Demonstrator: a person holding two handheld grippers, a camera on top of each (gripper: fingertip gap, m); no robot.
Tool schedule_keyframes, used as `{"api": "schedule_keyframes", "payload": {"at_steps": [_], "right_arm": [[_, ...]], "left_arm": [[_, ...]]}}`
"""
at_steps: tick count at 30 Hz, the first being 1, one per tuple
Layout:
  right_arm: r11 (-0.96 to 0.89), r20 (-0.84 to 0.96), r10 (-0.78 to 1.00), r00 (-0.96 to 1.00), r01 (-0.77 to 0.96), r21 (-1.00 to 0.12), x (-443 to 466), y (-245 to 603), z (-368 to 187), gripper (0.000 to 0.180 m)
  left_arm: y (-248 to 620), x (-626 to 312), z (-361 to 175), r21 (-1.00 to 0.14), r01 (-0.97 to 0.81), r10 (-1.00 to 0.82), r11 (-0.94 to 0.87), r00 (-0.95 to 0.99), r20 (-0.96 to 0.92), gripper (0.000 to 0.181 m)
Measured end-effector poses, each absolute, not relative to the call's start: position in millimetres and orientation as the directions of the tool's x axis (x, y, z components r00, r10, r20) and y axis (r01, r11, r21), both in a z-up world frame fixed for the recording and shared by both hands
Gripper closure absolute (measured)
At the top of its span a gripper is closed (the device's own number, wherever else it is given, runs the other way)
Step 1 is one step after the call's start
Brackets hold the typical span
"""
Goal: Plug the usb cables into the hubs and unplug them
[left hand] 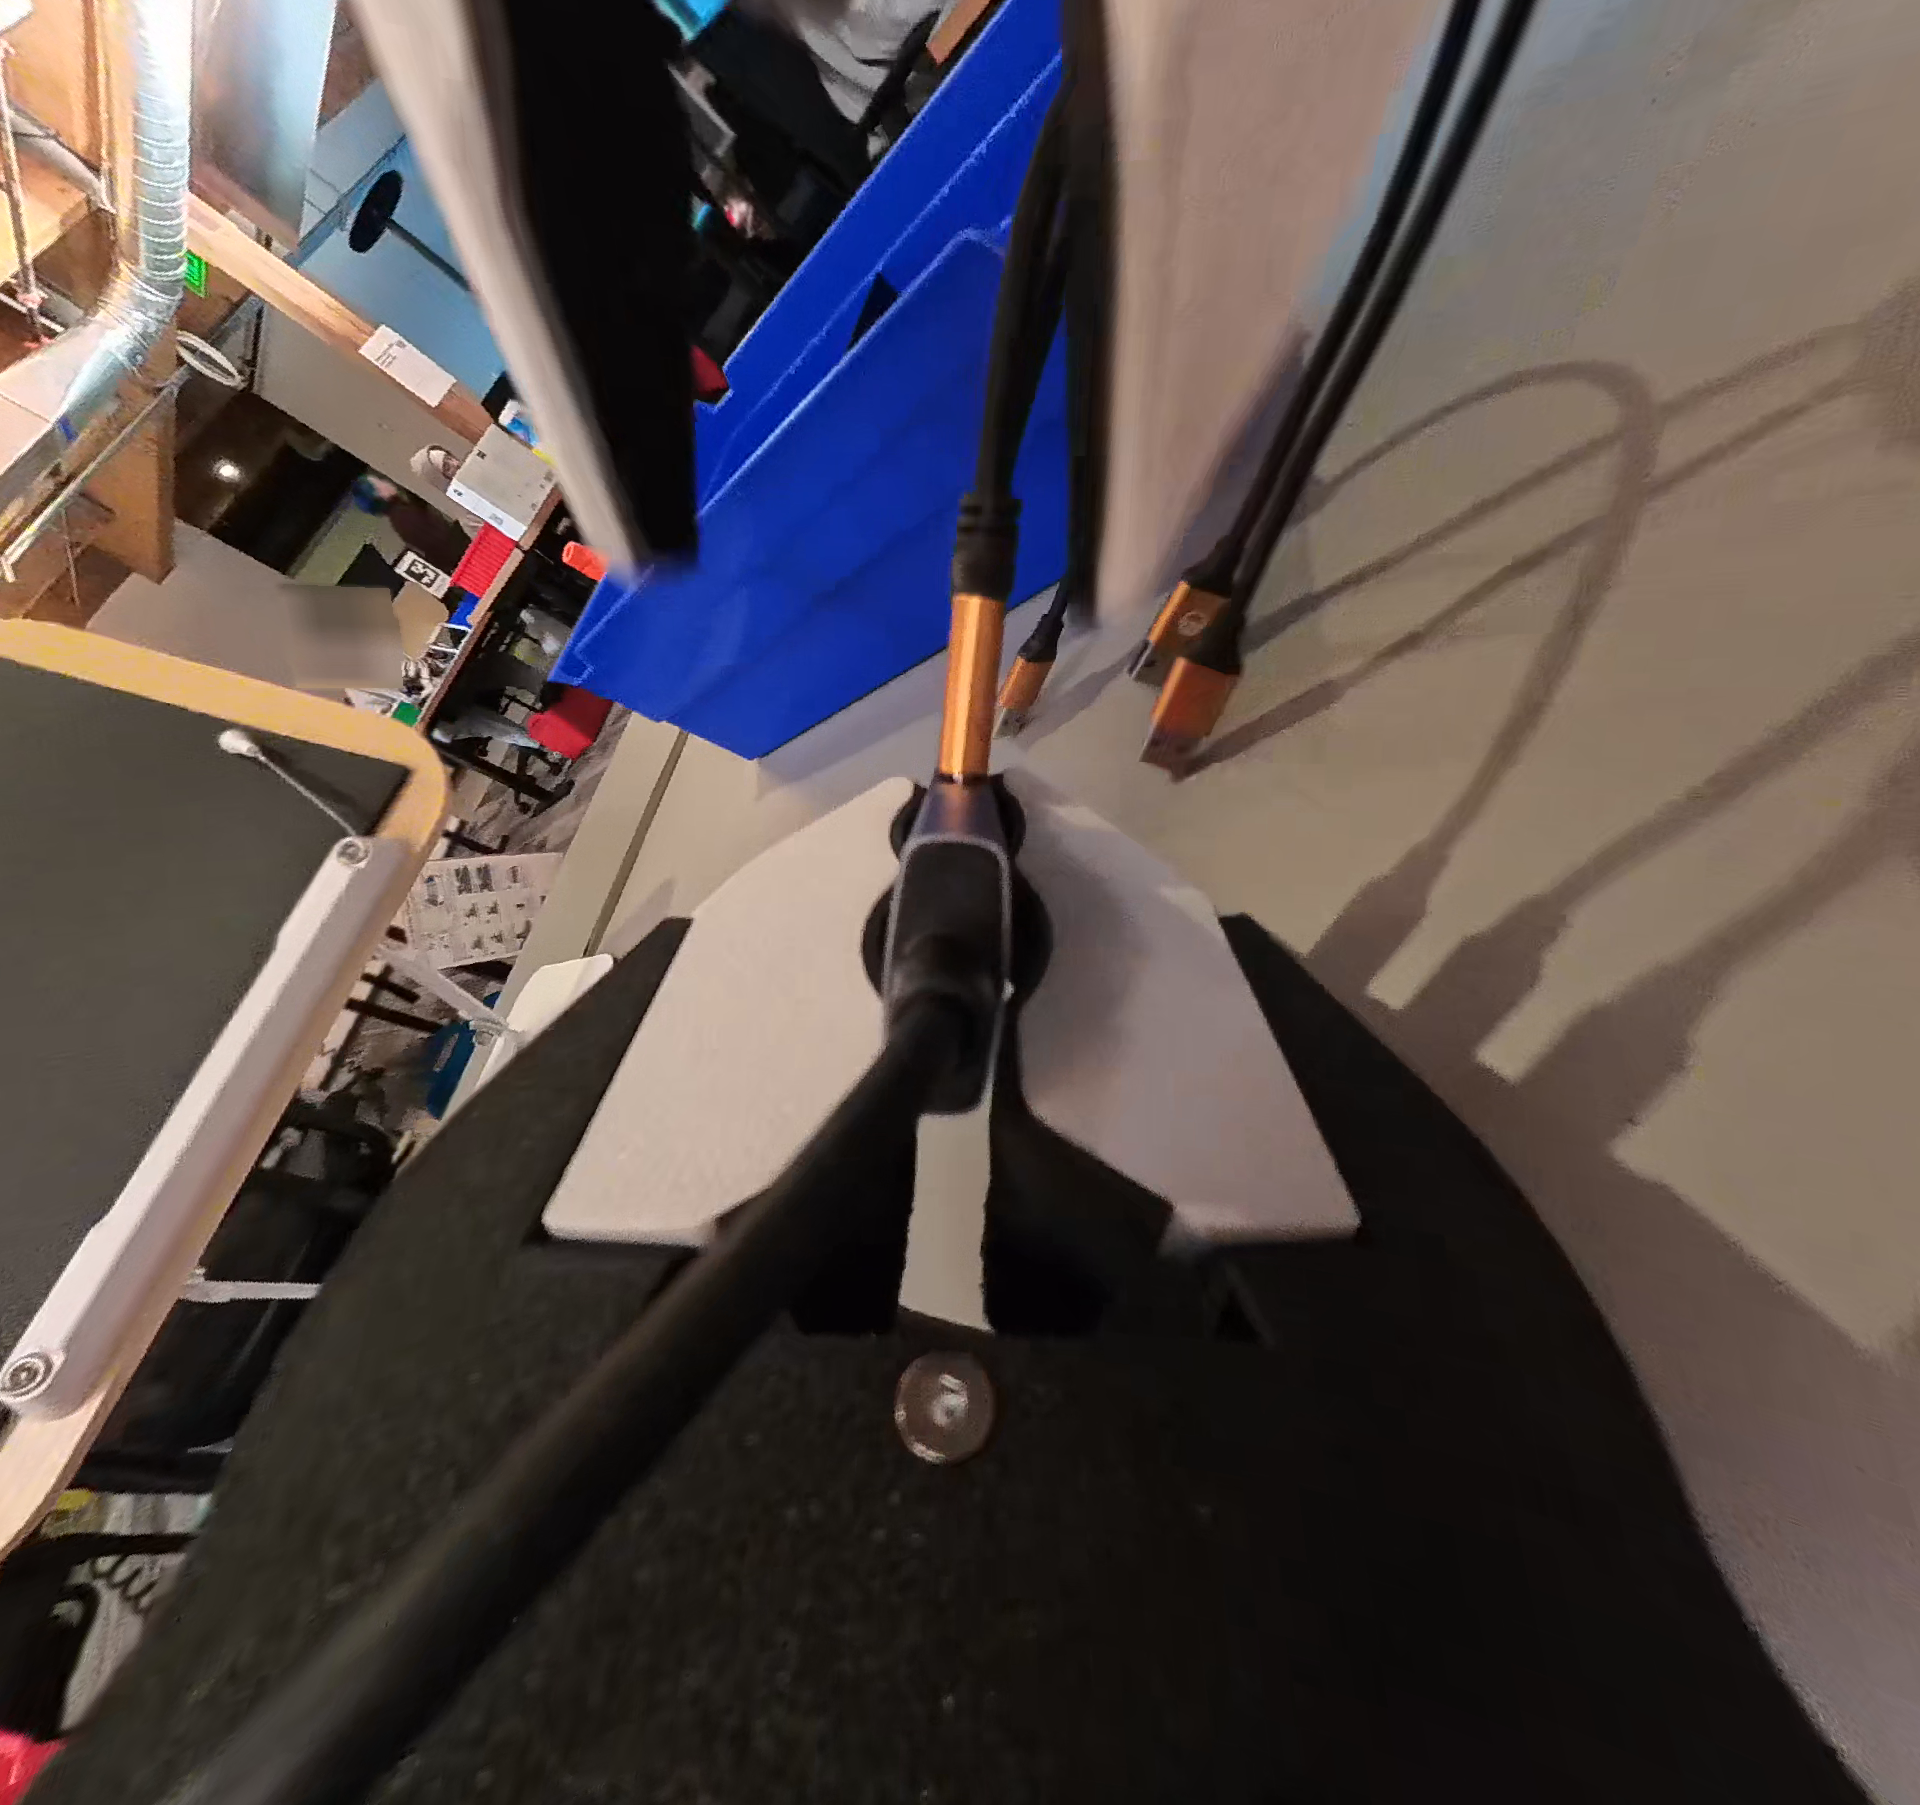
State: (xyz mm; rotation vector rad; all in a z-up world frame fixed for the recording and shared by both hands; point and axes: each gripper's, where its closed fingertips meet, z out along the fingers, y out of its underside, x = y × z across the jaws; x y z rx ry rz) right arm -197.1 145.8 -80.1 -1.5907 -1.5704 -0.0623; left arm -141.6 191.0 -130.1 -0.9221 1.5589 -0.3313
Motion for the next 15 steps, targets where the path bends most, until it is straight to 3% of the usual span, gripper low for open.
{"api": "schedule_keyframes", "payload": {"at_steps": [3, 5, 7, 13, 15], "right_arm": [[0.222, 0.626, 0.774, 0.098, 0.883, -0.413, -202, 157, -98, 0.156], [0.239, 0.664, 0.745, 0.060, 0.906, -0.350, -200, 166, -105, 0.169], [0.259, 0.682, 0.729, 0.061, 0.897, -0.357, -201, 168, -103, 0.172], [0.155, 0.578, 0.768, 0.275, 0.797, -0.584, -168, 185, -69, 0.172], [0.124, 0.518, 0.783, 0.344, 0.729, -0.673, -155, 190, -51, 0.172]], "left_arm": [[191, -142, -128, -0.689, -0.362, -0.722, 0.628, 0.059, -0.689, 0.171], [189, -142, -127, -0.700, -0.357, -0.732, 0.619, 0.062, -0.678, 0.171], [188, -142, -126, -0.706, -0.350, -0.735, 0.615, 0.067, -0.674, 0.172], [188, -142, -109, -0.775, -0.283, -0.772, 0.565, 0.150, -0.617, 0.146], [190, -143, -105, -0.779, -0.270, -0.767, 0.567, 0.172, -0.618, 0.146]]}}
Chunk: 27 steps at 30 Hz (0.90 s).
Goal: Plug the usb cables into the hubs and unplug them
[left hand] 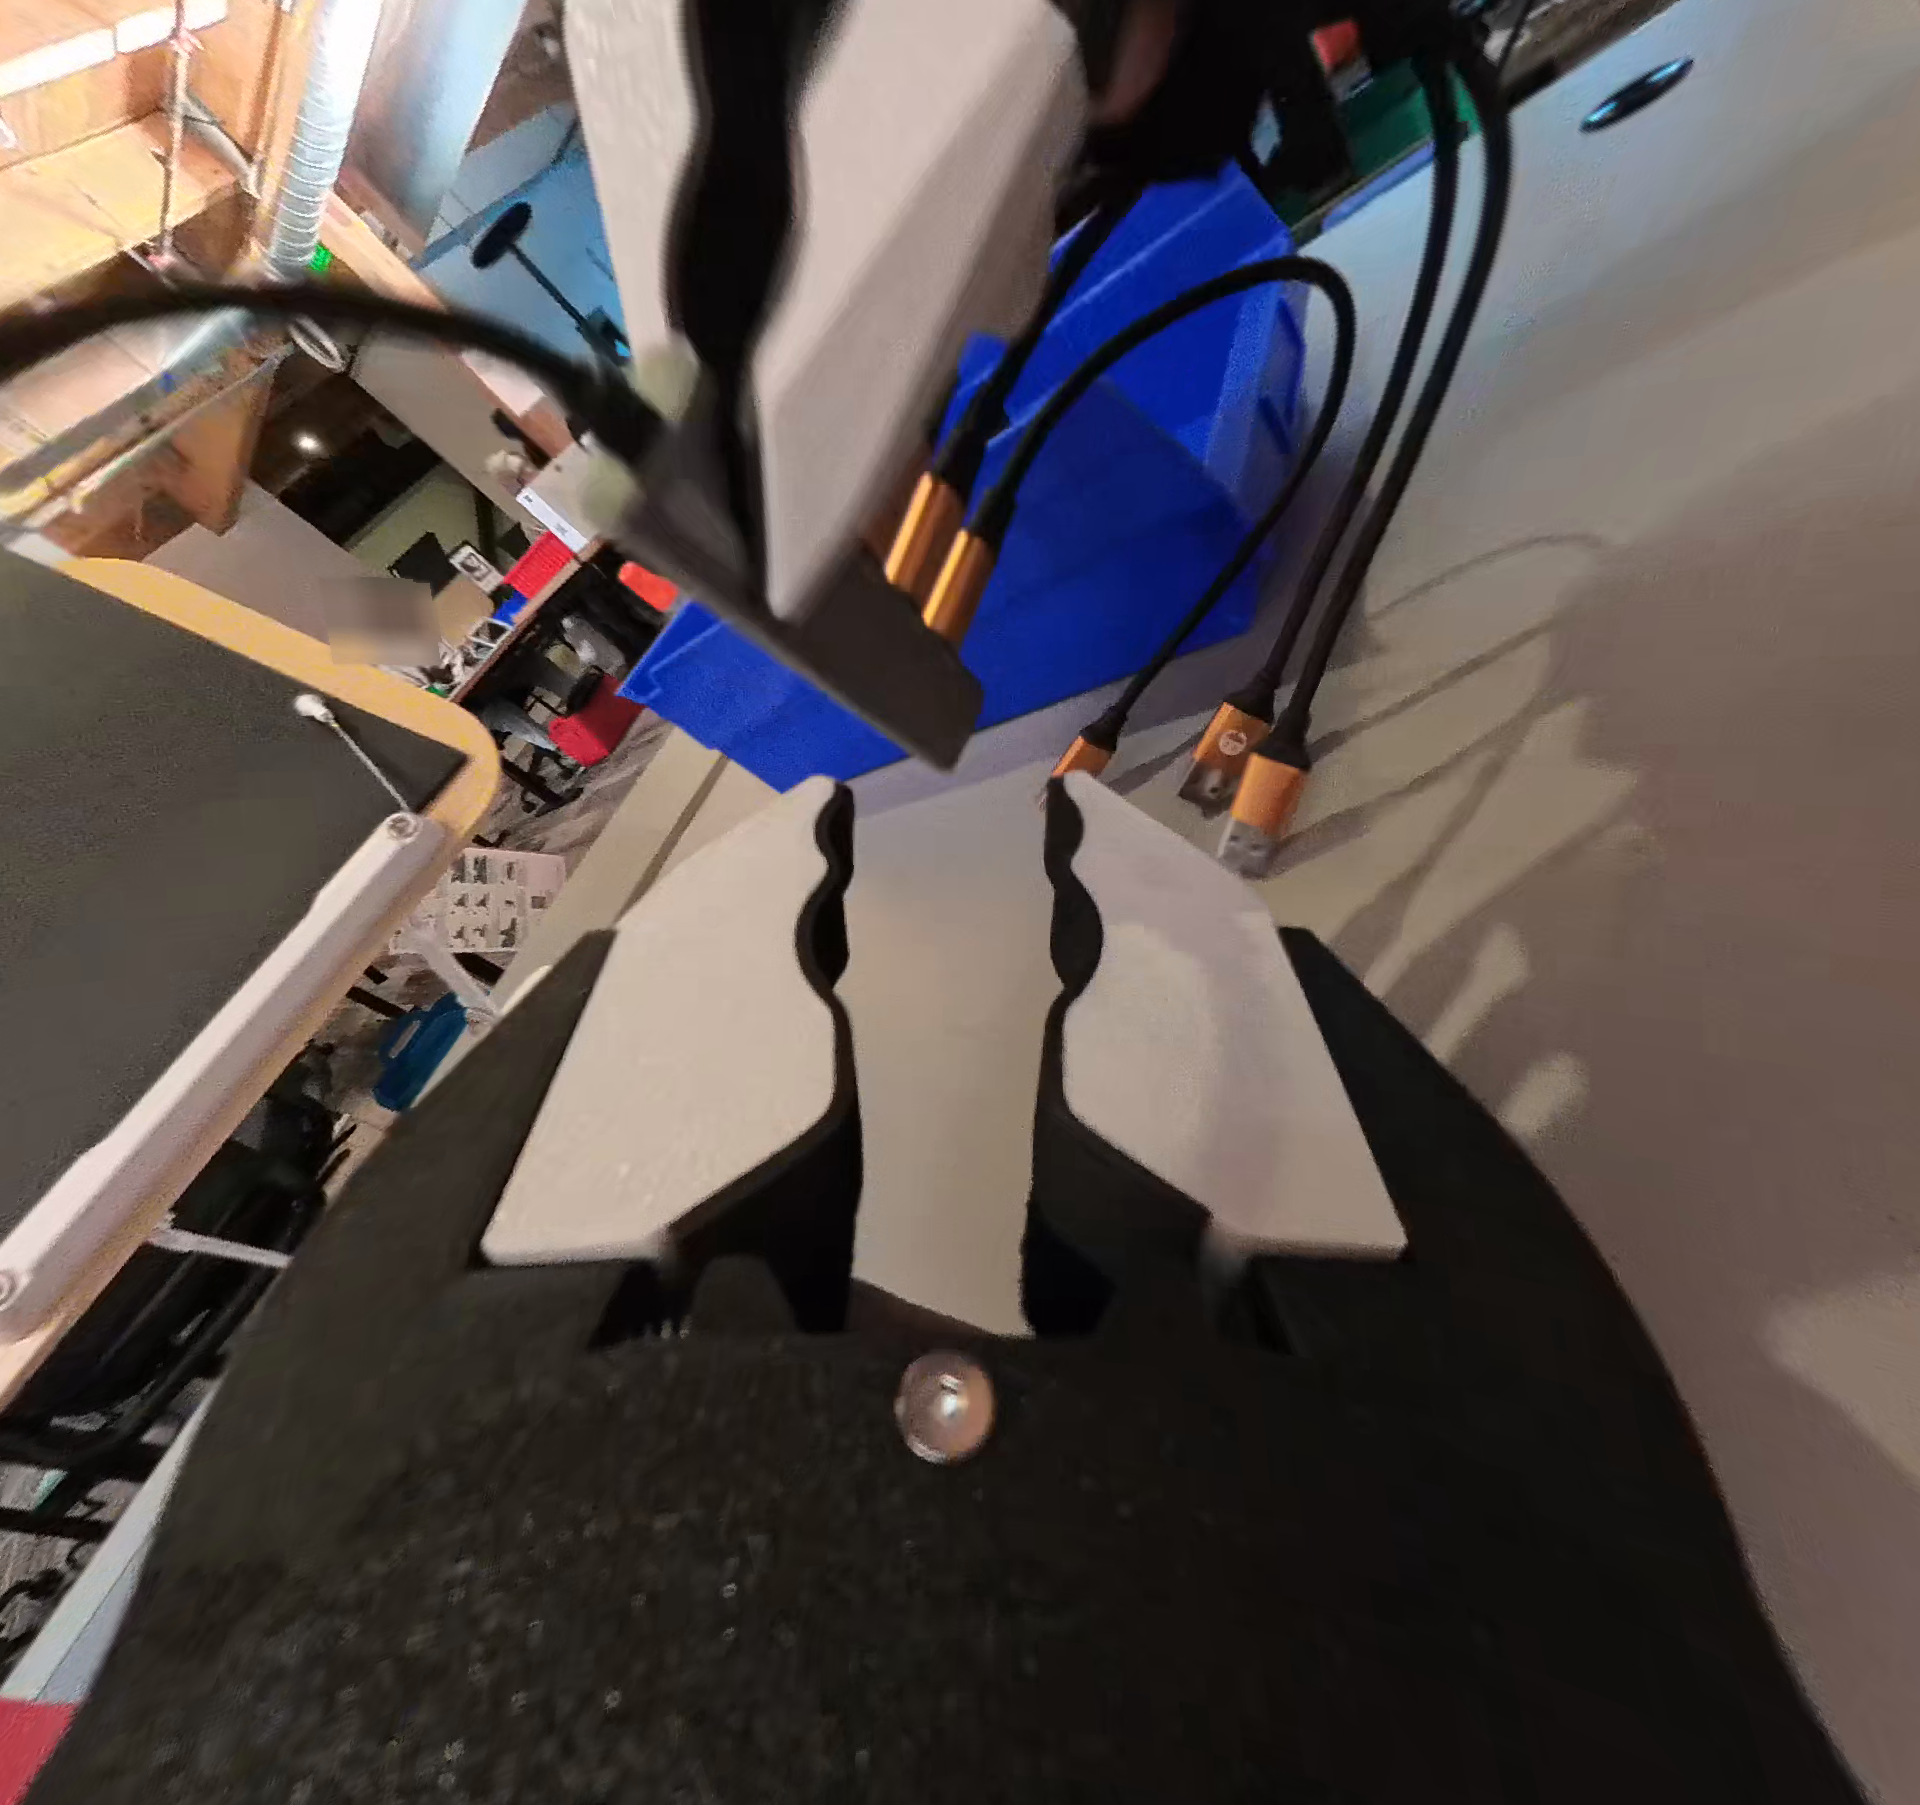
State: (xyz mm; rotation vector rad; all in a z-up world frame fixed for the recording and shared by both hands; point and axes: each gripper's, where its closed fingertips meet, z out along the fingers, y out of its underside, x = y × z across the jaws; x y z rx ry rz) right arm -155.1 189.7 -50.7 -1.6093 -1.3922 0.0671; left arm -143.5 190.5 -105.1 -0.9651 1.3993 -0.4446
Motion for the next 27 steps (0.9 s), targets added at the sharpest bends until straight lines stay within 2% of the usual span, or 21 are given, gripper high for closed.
{"api": "schedule_keyframes", "payload": {"at_steps": [3, 5, 13, 16, 22, 27], "right_arm": [[0.115, 0.380, 0.823, 0.422, 0.532, -0.839, -147, 187, -9, 0.172], [0.114, 0.349, 0.799, 0.490, 0.447, -0.887, -132, 194, 21, 0.172], [0.176, 0.347, 0.661, 0.665, 0.312, -0.934, -53, 250, 148, 0.172], [0.166, 0.347, 0.623, 0.702, 0.314, -0.935, -20, 287, 174, 0.172], [0.062, 0.325, 0.666, 0.671, 0.384, -0.921, 33, 350, 145, 0.172], [-0.133, 0.162, 0.730, 0.664, 0.370, -0.920, 64, 373, 53, 0.171]], "left_arm": [[195, -145, -104, -0.787, -0.269, -0.771, 0.555, 0.187, -0.608, 0.146], [198, -146, -104, -0.796, -0.264, -0.777, 0.545, 0.197, -0.598, 0.146], [220, -151, -107, -0.838, -0.292, -0.805, 0.460, 0.262, -0.533, 0.156], [219, -150, -109, -0.840, -0.294, -0.809, 0.455, 0.259, -0.528, 0.157], [215, -147, -114, -0.823, -0.310, -0.801, 0.476, 0.233, -0.552, 0.159], [213, -147, -114, -0.821, -0.311, -0.802, 0.479, 0.223, -0.553, 0.159]]}}
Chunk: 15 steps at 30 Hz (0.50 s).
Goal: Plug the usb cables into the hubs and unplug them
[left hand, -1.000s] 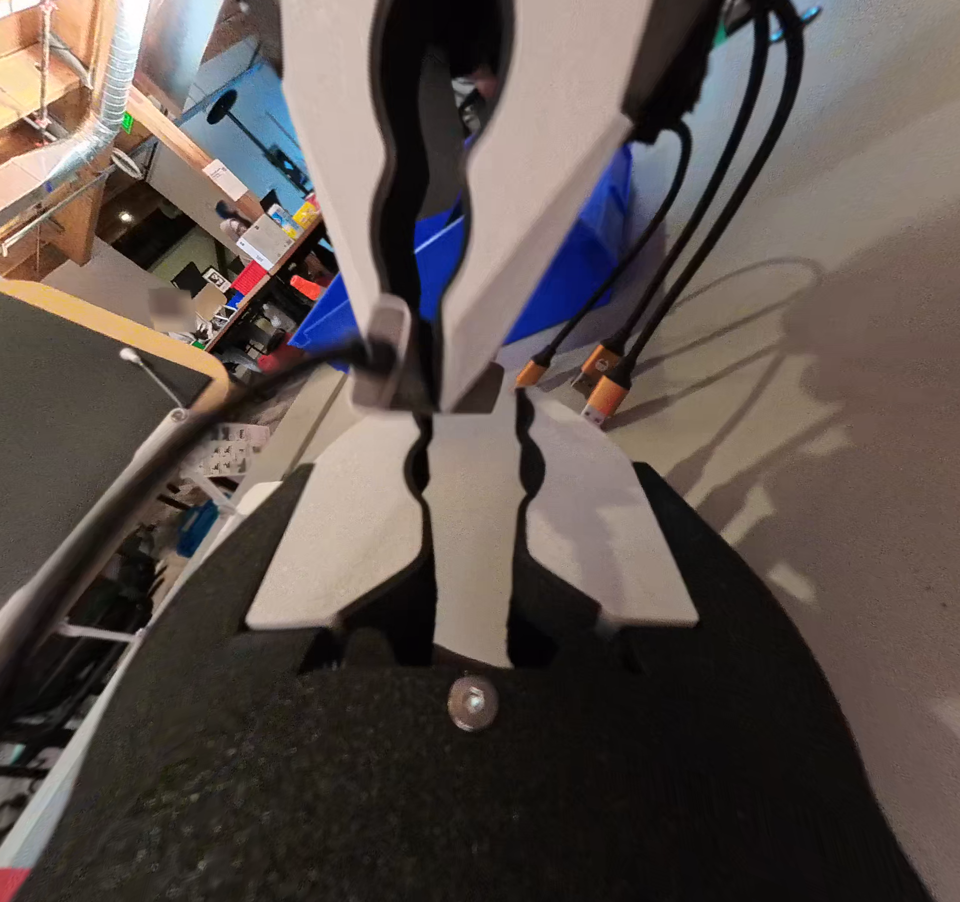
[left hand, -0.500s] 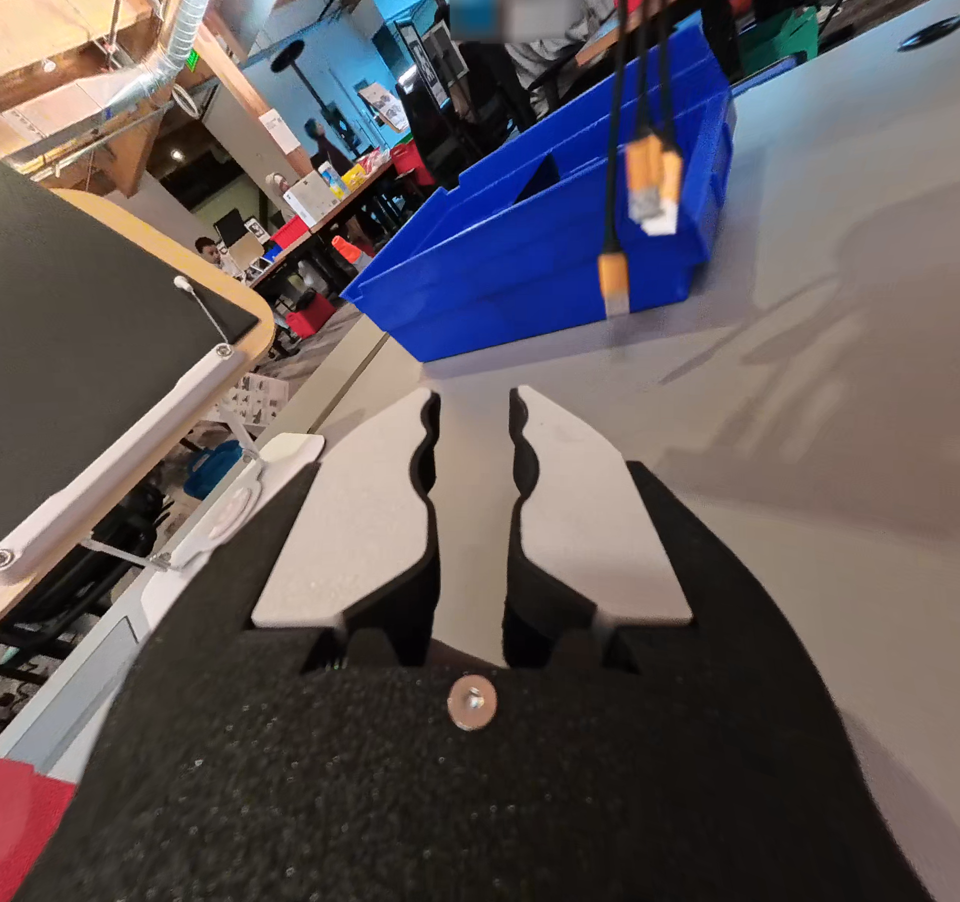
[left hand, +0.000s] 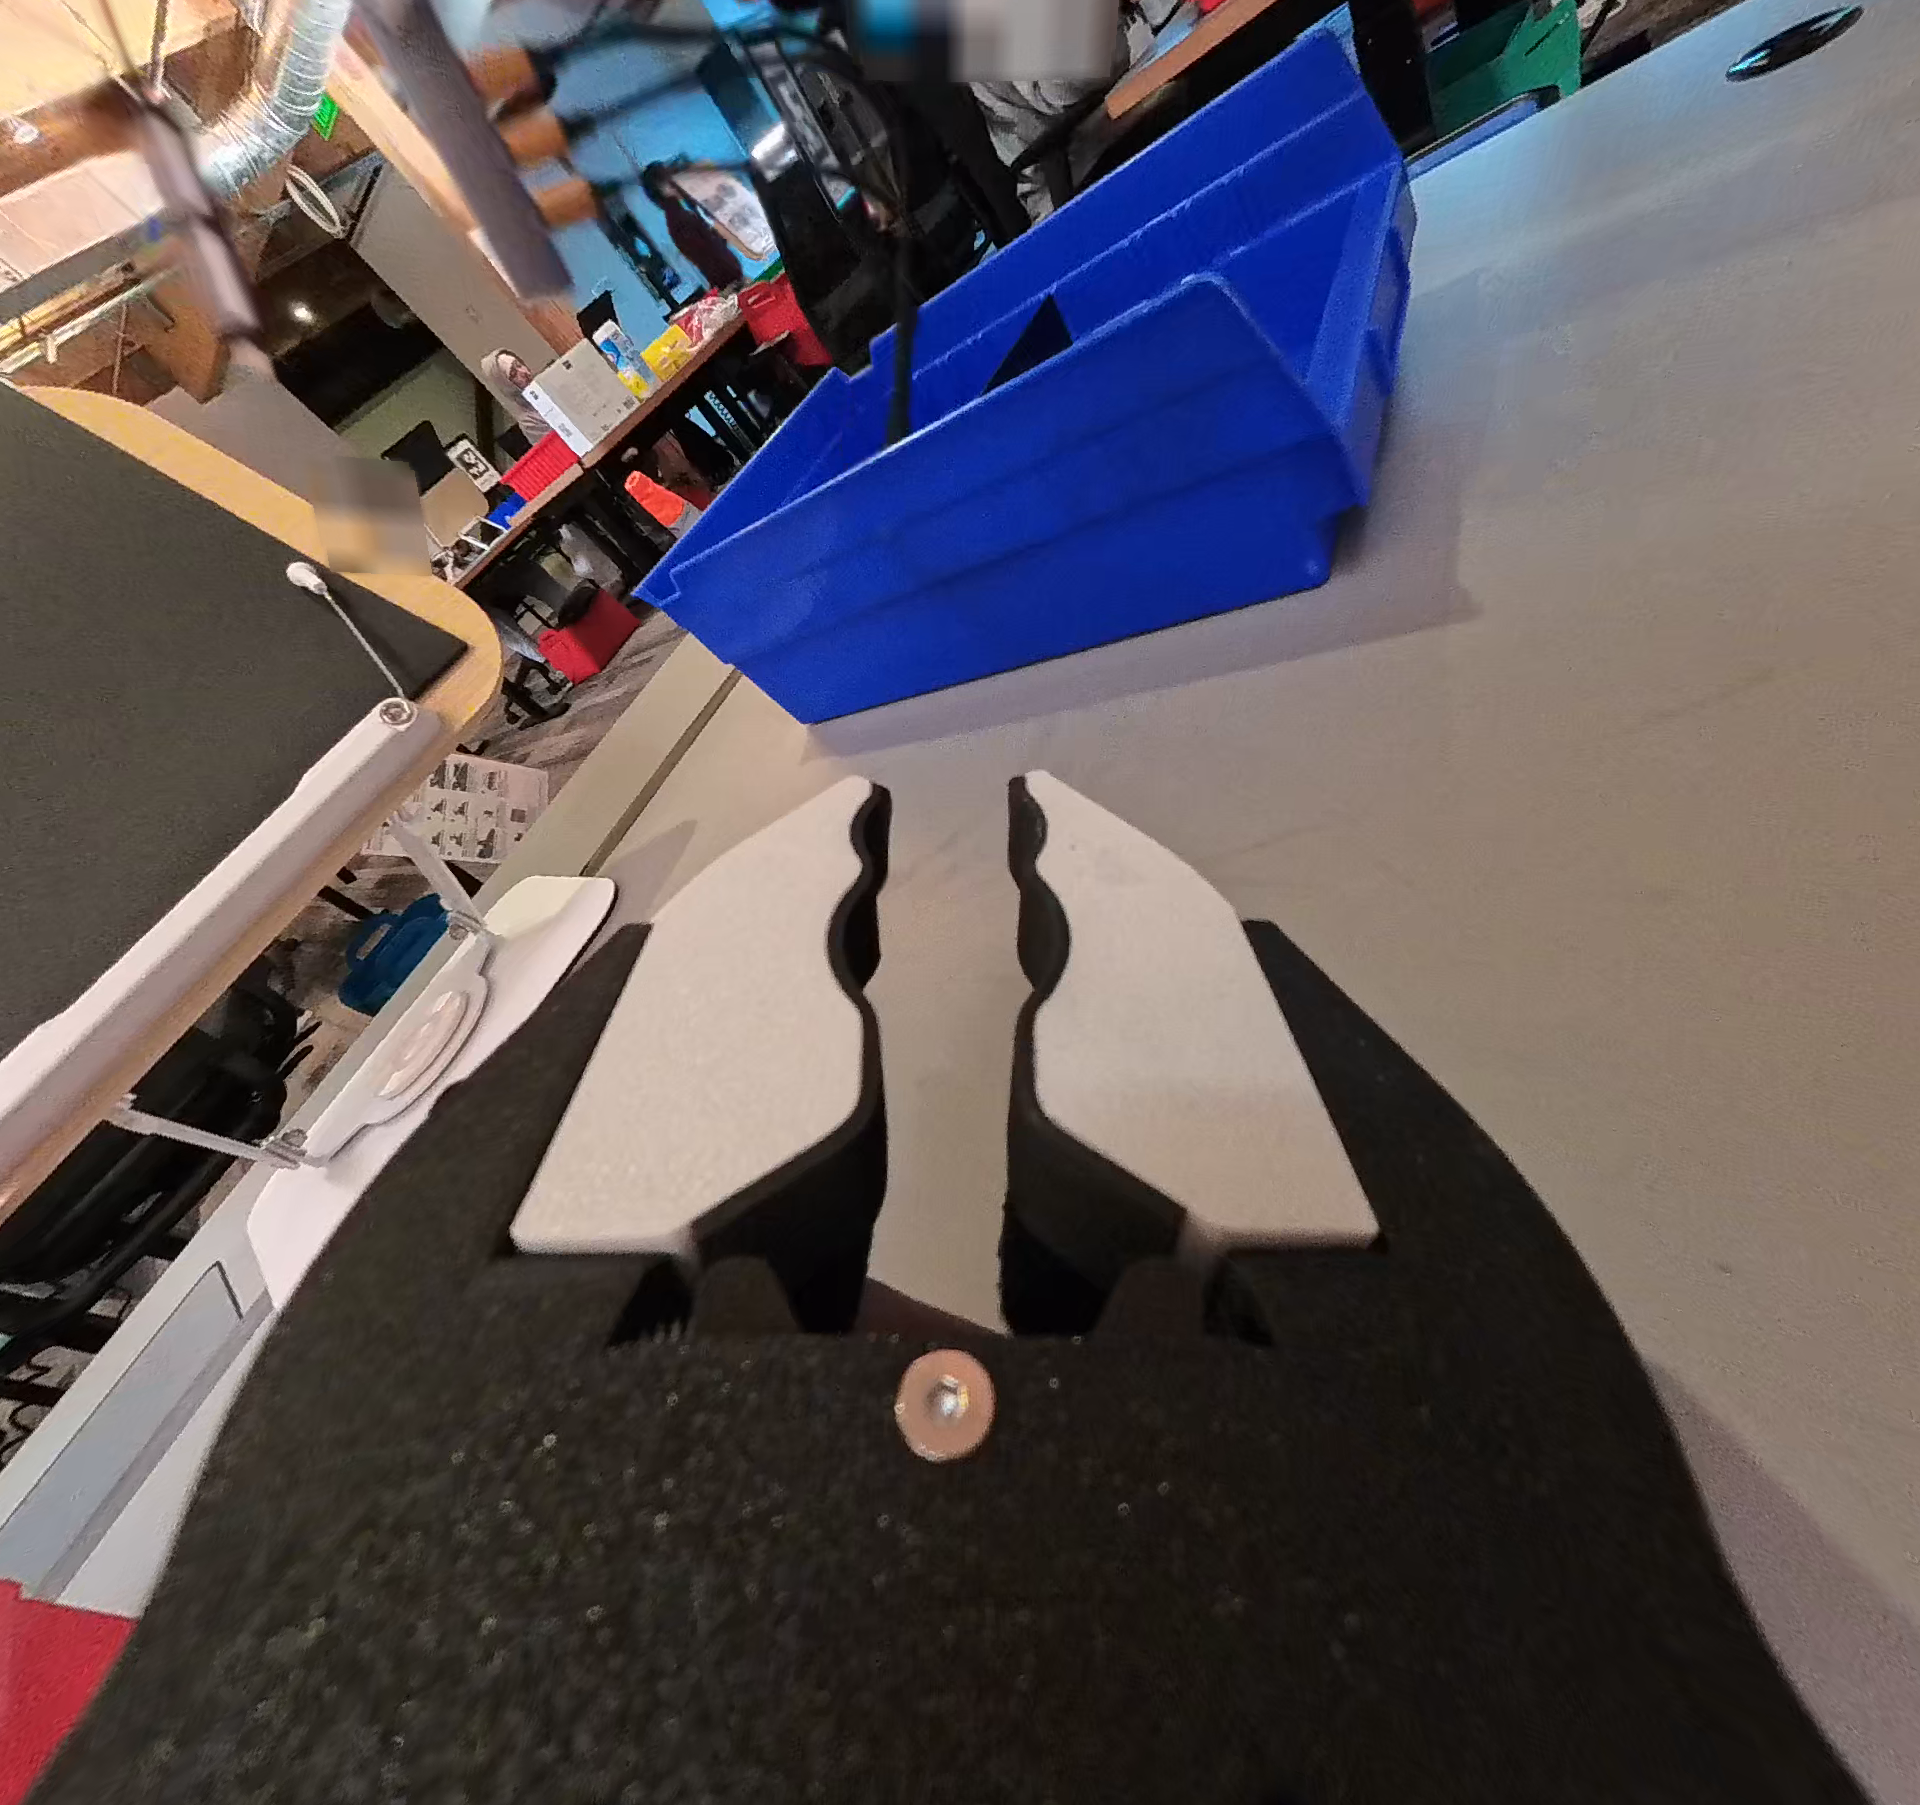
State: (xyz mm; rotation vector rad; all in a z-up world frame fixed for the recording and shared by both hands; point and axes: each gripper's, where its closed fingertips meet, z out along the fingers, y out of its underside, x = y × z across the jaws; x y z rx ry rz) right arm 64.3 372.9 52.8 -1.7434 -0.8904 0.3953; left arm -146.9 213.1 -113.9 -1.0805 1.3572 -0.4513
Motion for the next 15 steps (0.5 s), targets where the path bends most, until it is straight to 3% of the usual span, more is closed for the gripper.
{"api": "schedule_keyframes", "payload": {"at_steps": [4, 9, 15], "right_arm": [[-0.297, 0.035, 0.758, 0.651, 0.393, -0.871, 85, 361, -17, 0.172], [-0.416, 0.026, 0.696, 0.718, 0.433, -0.800, 117, 363, -53, 0.171], [-0.520, 0.122, 0.759, 0.640, 0.708, -0.477, 122, 363, -123, 0.171]], "left_arm": [[213, -146, -116, -0.813, -0.323, -0.798, 0.484, 0.218, -0.561, 0.159], [212, -145, -122, -0.801, -0.343, -0.794, 0.491, 0.202, -0.573, 0.159], [211, -143, -126, -0.785, -0.359, -0.785, 0.504, 0.189, -0.590, 0.159]]}}
